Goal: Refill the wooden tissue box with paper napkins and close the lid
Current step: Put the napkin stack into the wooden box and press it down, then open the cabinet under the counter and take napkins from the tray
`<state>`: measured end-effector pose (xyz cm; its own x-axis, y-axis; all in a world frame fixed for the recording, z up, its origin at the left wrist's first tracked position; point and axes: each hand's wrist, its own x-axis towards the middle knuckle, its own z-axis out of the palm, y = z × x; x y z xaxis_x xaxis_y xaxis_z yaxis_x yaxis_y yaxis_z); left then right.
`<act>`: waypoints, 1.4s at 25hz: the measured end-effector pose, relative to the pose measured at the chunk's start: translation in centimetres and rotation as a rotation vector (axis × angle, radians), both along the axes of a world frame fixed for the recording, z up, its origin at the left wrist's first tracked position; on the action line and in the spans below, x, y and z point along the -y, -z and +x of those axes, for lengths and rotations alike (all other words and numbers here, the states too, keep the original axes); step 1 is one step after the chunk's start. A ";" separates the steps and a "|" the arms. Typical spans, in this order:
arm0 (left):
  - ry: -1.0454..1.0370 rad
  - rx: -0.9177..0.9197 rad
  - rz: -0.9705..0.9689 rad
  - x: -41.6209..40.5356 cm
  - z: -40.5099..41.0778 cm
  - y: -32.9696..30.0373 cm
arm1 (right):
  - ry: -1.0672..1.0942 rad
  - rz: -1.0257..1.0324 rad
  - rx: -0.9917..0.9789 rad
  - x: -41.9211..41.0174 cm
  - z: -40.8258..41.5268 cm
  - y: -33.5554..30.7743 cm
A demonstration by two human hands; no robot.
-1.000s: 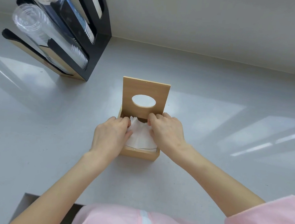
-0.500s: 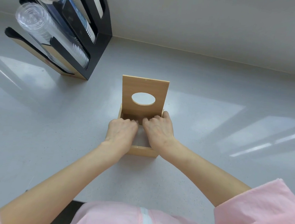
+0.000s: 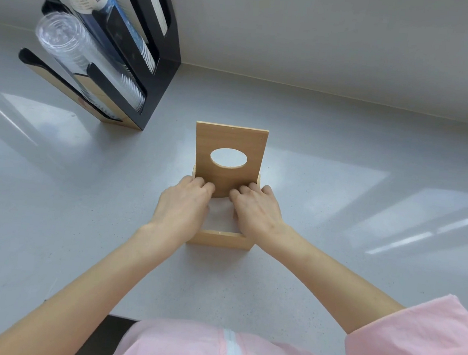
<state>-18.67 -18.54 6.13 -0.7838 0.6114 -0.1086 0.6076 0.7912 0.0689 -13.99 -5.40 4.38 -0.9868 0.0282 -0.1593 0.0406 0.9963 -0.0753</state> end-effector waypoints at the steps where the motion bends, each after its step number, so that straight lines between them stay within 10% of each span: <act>1: -0.035 0.003 0.059 0.6 0.0 -0.1 | 0.000 -0.002 -0.012 -0.1 0.2 0.1; 15: -0.242 0.231 0.604 4.0 1.6 2.3 | -0.016 -0.311 -0.139 -1.0 6.3 -0.7; 35: 0.001 0.215 0.501 7.8 3.7 1.7 | 0.291 -0.425 -0.259 3.9 10.8 -0.9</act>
<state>-15.01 -26.30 4.41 -0.7754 0.6303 0.0385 0.5389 0.6288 0.5605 -3.22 -9.33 5.26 -0.9565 0.2903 0.0300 0.2350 0.8271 -0.5106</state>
